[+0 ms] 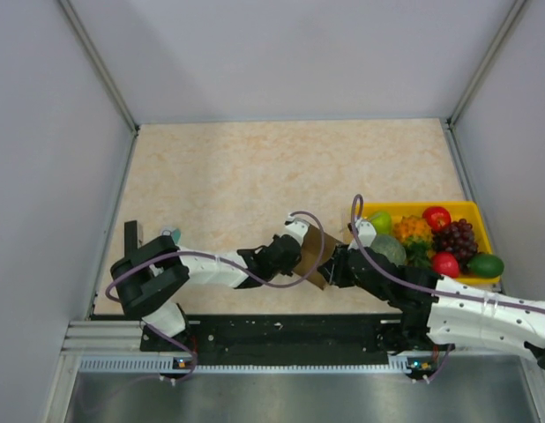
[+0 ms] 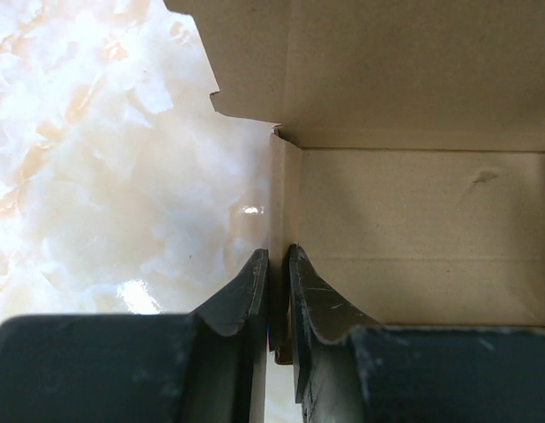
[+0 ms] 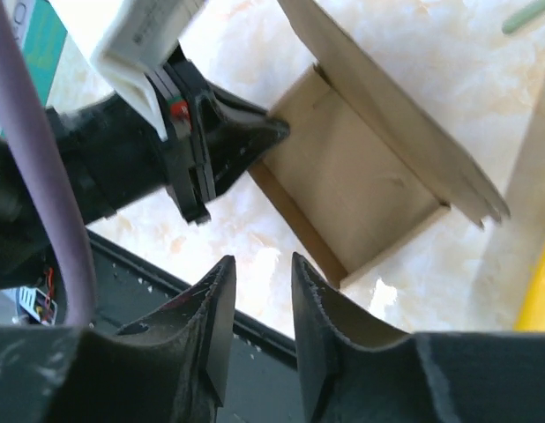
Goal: Fold the paper box
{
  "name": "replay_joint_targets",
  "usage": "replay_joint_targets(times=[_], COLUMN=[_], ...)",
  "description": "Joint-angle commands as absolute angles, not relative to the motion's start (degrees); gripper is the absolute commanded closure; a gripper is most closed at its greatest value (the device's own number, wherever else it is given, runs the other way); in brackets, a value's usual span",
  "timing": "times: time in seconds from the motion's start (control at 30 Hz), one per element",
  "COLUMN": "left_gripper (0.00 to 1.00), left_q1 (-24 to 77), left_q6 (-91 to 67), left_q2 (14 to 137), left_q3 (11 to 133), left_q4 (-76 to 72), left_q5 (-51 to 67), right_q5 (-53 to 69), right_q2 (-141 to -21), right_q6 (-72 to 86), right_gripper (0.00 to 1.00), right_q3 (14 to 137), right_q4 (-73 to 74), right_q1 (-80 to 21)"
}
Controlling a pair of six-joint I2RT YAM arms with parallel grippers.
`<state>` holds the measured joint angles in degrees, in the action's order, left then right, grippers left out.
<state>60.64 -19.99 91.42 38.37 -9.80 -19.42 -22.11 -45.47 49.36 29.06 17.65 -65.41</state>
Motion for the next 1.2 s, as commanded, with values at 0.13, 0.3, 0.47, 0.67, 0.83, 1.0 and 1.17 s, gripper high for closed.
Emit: replay_joint_targets(times=[0.13, 0.3, 0.47, 0.67, 0.83, 1.0, 1.17], left_gripper=[1.0, 1.0, 1.0, 1.0, 1.0, 1.0, 1.0], left_q1=[60.7, 60.6, 60.7, 60.6, 60.5, 60.6, 60.6], left_q6=[-24.7, -26.4, -28.6, -29.9, -30.5, -30.5, -31.4], left_q2=[91.8, 87.4, 81.1, 71.6, 65.4, 60.2, 56.8], left_q3=[38.9, 37.3, 35.0, 33.4, 32.9, 33.3, 33.6], left_q4=[-1.4, -1.3, -0.3, 3.3, 5.4, 6.9, 7.2], left_q5=[-23.6, -23.6, -25.5, -26.1, -27.2, -27.2, -26.1], right_q5=[-22.8, -26.1, -17.6, -9.2, -7.4, -8.4, -6.9], right_q2=[-35.9, -30.2, -28.4, -30.9, -34.5, -33.0, -34.5], right_q6=[63.0, 65.1, 61.4, 58.1, 58.9, 59.9, 62.4], right_gripper=[0.46, 0.3, 0.25, 0.2, 0.2, 0.22, 0.3], right_q3=[21.4, 18.3, 13.8, 13.7, 14.9, 13.2, 12.0], right_q4=[24.3, 24.0, 11.4, 1.9, -2.2, -7.5, -14.3], right_q1=[-65.8, -65.7, -59.7, -55.7, -55.5, -55.4, -54.1])
